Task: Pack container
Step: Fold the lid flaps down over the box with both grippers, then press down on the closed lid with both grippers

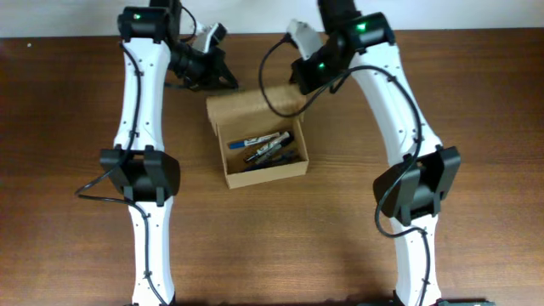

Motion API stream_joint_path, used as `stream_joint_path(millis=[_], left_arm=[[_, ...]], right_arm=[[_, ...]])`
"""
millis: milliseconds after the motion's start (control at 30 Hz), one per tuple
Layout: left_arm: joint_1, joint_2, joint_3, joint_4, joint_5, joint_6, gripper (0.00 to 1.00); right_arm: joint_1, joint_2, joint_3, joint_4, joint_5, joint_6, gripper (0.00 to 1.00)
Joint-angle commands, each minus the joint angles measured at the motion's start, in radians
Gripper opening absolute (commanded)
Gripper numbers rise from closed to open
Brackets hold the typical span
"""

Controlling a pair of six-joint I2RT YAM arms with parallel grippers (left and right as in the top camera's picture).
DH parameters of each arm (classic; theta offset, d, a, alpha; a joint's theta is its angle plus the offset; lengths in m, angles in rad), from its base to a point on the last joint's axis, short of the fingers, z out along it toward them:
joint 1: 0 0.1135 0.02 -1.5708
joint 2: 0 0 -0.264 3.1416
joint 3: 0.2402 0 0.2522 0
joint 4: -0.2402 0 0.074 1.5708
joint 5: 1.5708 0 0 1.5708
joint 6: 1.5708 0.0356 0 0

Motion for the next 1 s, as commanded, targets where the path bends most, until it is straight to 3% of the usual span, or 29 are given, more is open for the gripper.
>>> stream_joint_path(millis=[0, 367, 667, 833, 967], left_arm=[[-0.007, 0.001, 0.022, -0.005, -0.045, 0.060, 0.02], [-0.010, -0.089, 0.021, -0.005, -0.071, 0.071, 0.02], [-0.034, -0.254, -0.035, -0.005, -0.230, 0.056, 0.02], [-0.034, -0.417, -0.204, -0.005, -0.376, 0.058, 0.02], [-0.025, -0.587, -0.473, -0.003, -0.377, 0.110, 0.02]], right_arm=[[0.026, -0.042, 0.041, -0.039, 0.031, -0.033, 0.04], [0.034, -0.131, 0.040, -0.135, 0.037, -0.060, 0.04], [0.033, -0.267, -0.047, -0.119, 0.092, -0.059, 0.04], [0.001, -0.385, -0.219, -0.062, 0.099, -0.055, 0.04], [-0.047, -0.504, -0.428, 0.024, 0.093, -0.024, 0.04]])
